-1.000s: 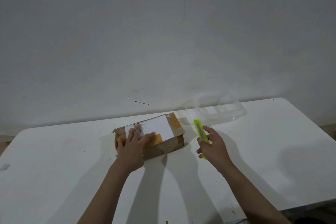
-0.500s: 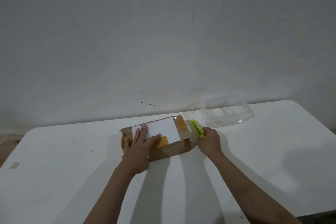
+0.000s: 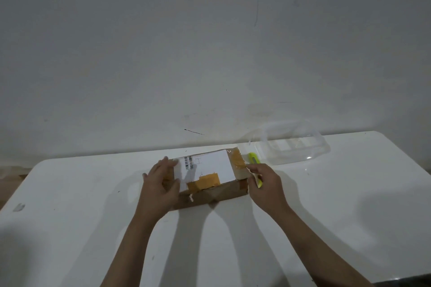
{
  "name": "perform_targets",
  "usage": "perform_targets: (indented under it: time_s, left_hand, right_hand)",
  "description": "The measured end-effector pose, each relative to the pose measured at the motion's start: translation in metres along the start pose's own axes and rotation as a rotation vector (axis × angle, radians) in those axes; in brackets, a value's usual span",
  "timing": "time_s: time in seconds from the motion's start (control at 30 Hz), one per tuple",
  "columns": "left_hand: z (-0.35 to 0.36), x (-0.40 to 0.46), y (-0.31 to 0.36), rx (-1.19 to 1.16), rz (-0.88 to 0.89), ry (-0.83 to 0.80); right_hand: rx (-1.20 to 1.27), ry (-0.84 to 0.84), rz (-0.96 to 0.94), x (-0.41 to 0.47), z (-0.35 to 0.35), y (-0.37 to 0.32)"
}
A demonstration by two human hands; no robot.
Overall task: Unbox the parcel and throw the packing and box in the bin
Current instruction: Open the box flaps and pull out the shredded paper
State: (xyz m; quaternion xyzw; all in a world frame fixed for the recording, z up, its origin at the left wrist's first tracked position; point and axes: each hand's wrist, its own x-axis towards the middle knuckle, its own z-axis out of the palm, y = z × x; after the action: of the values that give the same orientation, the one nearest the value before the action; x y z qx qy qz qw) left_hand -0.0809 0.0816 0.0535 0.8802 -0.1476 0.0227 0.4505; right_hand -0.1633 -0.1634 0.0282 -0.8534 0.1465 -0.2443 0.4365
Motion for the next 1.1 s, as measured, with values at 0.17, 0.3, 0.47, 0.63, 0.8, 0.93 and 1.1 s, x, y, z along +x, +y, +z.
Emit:
perform_targets:
  time_s: [0.17,0.3,0.47,0.63,0.8,0.93,1.1]
  left_hand:
    - [-0.005,-0.017,-0.019,-0.020,-0.175,0.008]
    - [0.002,-0.021,-0.024,-0.057,-0.166,-0.023]
    - [0.009,-0.020,-0.023,-0.081,-0.136,0.040]
    - [0.011,-0.015,-0.017,-0.119,-0.159,0.027]
    - [0.009,-0.011,-0.016,-0.128,-0.186,0.006]
    - [0.005,-0.008,-0.022,-0.100,-0.154,-0.011]
    - [0.005,-0.001,-0.033,-0.038,-0.102,-0.016]
  right_hand:
    - [-0.019,-0.124,-0.066,0.002,0.006,0.004]
    - [-0.011,-0.175,-0.015,0.006,0.011,0.007]
    - [-0.077,-0.094,-0.043,0.008,0.013,0.006]
    - [-0.093,0.011,-0.090,0.009,0.010,-0.005]
    - [-0.155,0.072,-0.048,0.019,0.010,-0.015]
    - [-0.155,0.113,-0.056,0.028,0.016,-0.017]
    - [-0.132,0.088,-0.055,0.035,0.015,-0.004]
